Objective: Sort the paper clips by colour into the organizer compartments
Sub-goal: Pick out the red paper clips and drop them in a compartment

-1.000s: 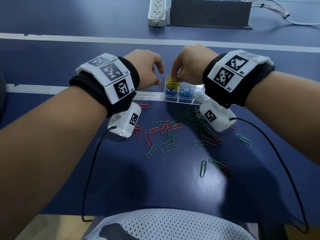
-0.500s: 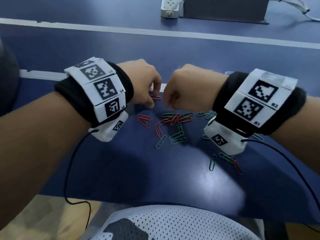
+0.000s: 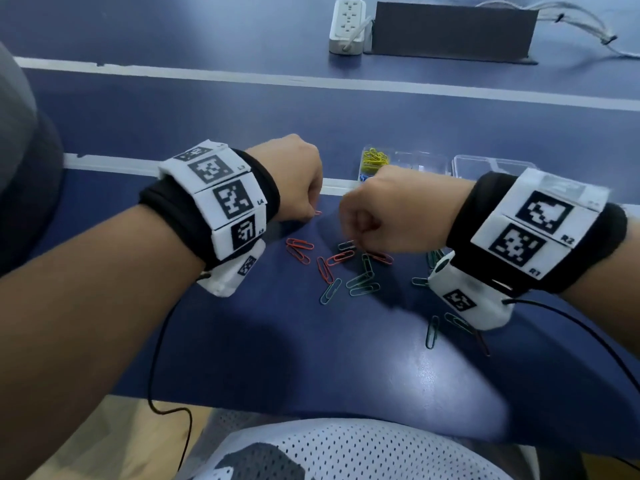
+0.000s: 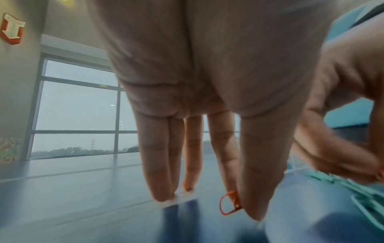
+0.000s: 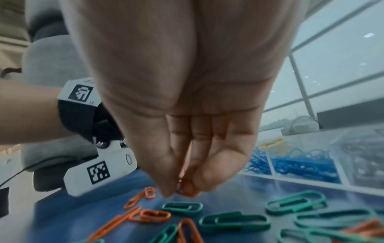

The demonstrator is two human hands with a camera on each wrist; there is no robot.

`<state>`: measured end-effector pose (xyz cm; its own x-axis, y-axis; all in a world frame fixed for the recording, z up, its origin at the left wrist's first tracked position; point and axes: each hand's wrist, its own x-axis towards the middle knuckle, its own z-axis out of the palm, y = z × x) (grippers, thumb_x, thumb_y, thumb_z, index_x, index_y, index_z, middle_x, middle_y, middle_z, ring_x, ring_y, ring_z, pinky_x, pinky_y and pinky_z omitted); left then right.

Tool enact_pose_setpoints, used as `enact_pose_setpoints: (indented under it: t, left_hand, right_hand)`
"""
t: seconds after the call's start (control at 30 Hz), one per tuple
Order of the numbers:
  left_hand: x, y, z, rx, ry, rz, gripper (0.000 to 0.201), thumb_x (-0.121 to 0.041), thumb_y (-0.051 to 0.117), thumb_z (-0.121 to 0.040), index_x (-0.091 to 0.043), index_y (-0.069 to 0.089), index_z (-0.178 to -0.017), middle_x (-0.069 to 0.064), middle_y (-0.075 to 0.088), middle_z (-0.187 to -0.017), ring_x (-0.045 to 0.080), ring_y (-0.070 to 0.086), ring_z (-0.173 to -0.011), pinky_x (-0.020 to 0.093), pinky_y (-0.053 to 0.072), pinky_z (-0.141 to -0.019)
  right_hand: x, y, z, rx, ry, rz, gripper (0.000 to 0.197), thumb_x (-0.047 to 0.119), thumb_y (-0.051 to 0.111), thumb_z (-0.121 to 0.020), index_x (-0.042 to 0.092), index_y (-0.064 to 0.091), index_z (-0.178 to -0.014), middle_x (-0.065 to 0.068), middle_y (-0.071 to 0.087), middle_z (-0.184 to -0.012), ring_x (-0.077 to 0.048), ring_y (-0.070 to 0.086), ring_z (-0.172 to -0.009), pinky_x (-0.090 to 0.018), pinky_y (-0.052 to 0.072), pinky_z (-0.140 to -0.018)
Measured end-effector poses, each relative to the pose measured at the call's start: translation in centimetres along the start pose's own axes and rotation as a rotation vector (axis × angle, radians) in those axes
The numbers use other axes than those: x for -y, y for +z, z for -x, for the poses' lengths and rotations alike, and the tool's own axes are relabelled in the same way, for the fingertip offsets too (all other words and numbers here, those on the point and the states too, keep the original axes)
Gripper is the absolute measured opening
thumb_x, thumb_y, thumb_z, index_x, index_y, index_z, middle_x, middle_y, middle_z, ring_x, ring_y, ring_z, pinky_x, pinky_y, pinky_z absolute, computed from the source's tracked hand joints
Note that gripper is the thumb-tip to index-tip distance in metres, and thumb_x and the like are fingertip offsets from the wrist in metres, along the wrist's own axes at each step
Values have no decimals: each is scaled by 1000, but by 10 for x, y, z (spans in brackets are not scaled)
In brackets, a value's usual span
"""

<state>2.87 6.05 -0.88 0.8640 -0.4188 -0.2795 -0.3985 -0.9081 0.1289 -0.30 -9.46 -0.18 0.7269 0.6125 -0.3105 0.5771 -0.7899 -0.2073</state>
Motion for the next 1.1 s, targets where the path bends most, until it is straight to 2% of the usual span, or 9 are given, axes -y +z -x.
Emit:
enact_pose_setpoints:
  t: [0.1,0.27,0.4,0.53,0.63,0.73,0.83,0.93,1.1]
  left_hand:
    - [5,-2,9,-113,7,125,8,-17,68,-69,-17,72,-63,-2,70,-70,16,62,-70,34,54,-78]
    - [5,-6,28,-102,6,244,14,-15,73,-72,-22,61,-74,-13,62,-61,-3,53,-55,20,44,-62]
    - [7,-2,34,-8,13,262,23,-10,58,-83,-27,62,-98,-8,63,-77,2,53,-65,22,40,-67]
    - [6,3,36,28,-8,198,29,-6,46,-80,-31,58,-73,-7,61,-75,16,52,-77,28,46,-78]
    - [5,7,38,49,-8,157,22,-16,54,-79,-31,54,-63,-10,58,-71,15,53,-75,27,47,-74]
    - [2,10,39,102,33,85,30,-32,70,-74,-33,46,-56,-9,60,-78,14,53,-77,27,46,-72]
    - [0,14,36,121,71,28,13,-33,77,-69,-28,65,-70,-3,67,-88,15,55,-81,27,47,-73]
    - [-1,14,34,119,87,-23,17,-33,76,-70,-21,73,-83,0,70,-86,14,53,-77,29,49,-72]
    - [-4,10,40,87,95,-52,7,-23,65,-75,-18,68,-72,4,68,-73,18,50,-68,34,52,-68]
  right_hand:
    - [-1,2,2,-29,1,-45,30,13,50,-81,26,68,-102,-2,71,-89,-22,54,-77,-26,47,-73]
    - [8,6,-1,-47,-77,-30,35,11,48,-79,27,69,-101,-4,69,-99,-27,60,-97,-40,51,-84]
    - [19,6,-4,-29,-145,35,33,10,48,-81,28,72,-95,-6,66,-95,-30,62,-91,-39,53,-80]
    - [26,6,-8,17,-177,208,17,16,49,-85,14,65,-86,-8,62,-88,-29,60,-89,-34,51,-73]
    - [28,10,-10,46,-180,249,19,15,50,-85,11,65,-95,-11,65,-98,-31,61,-92,-34,49,-71]
    - [31,11,-10,63,-166,276,21,15,49,-87,11,67,-97,-11,61,-87,-33,62,-86,-34,47,-66]
    - [34,11,-7,65,-156,314,22,19,50,-87,16,66,-102,-5,42,-72,-29,50,-73,-30,38,-60]
    - [35,13,-5,59,-163,312,24,20,50,-84,18,62,-106,-8,59,-92,-30,49,-73,-30,36,-60]
    - [33,18,-6,20,-145,267,28,19,49,-82,20,51,-110,-10,60,-99,-29,44,-70,-31,35,-58]
